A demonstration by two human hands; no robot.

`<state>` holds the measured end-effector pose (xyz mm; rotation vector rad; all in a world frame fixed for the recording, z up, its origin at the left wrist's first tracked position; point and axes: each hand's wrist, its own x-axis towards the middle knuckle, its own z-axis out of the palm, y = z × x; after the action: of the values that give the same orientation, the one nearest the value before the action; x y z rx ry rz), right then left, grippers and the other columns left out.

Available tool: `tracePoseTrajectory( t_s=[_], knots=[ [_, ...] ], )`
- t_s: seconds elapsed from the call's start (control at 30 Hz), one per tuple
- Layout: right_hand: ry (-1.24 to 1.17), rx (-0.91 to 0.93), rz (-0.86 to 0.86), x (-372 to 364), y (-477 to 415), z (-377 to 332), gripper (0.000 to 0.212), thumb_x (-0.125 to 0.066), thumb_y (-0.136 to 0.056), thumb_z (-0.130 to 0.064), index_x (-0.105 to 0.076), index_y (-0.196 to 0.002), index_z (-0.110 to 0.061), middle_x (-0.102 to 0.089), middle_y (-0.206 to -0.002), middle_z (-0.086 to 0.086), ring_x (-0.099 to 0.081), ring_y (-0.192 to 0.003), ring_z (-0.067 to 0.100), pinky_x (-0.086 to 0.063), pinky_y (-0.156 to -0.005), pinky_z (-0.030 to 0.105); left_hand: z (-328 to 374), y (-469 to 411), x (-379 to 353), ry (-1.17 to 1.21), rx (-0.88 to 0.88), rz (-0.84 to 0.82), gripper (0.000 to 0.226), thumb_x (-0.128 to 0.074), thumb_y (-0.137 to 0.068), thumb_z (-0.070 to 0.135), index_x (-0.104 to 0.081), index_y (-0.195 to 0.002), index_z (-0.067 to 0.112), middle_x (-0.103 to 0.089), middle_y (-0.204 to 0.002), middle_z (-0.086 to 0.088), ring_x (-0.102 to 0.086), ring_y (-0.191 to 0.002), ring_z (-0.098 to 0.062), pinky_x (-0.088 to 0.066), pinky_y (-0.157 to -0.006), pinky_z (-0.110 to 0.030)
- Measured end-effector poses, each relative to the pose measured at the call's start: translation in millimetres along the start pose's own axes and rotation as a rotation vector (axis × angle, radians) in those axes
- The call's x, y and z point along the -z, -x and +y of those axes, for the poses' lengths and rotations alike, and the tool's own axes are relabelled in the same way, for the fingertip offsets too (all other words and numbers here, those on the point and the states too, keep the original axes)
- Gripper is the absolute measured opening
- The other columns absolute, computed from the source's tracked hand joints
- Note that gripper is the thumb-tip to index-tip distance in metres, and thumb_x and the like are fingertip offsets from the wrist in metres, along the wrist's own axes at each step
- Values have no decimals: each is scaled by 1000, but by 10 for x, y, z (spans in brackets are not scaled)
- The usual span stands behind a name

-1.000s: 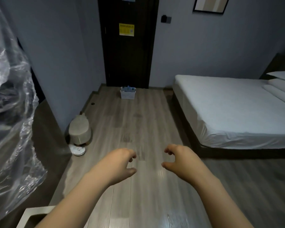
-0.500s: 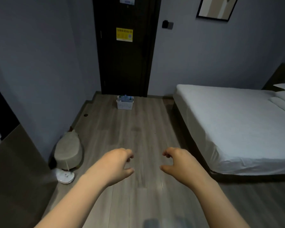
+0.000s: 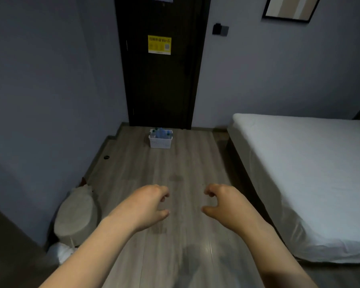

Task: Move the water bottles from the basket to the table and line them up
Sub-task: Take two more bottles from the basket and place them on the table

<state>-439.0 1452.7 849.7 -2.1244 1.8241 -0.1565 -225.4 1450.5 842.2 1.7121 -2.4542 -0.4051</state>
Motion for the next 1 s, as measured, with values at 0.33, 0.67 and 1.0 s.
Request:
tracePoseTrajectory(
  t_s=[0.33, 0.67, 1.0],
  knots=[
    [8, 82, 1, 519, -1791, 359, 49, -65, -86, -35, -53, -131, -22, -59, -125, -2, -57, -112, 13, -49, -94, 29, -373, -1633, 282, 34, 99, 21, 39, -60, -85, 37, -54, -119, 19, -58, -119, 3, -55, -110, -12, -43, -89, -23],
    [0, 57, -99, 541, -3520, 485, 47, -65, -85, -38, -51, -129, -27, -57, -126, -5, -55, -114, 13, -48, -95, 29, -1108, -3111, 372, 96, 131, 1, 37, -62, -85, 34, -56, -117, 18, -58, -118, 3, -56, -109, -12, -42, -90, -22],
    [19, 71, -61, 638, -5480, 145, 47, -67, -84, -40, -53, -127, -28, -59, -122, -7, -58, -107, 10, -51, -91, 28, -2315, -4727, 775, 112, 120, -6, 35, -63, -83, 35, -57, -114, 19, -60, -115, 4, -56, -107, -12, -44, -89, -25]
  ],
)
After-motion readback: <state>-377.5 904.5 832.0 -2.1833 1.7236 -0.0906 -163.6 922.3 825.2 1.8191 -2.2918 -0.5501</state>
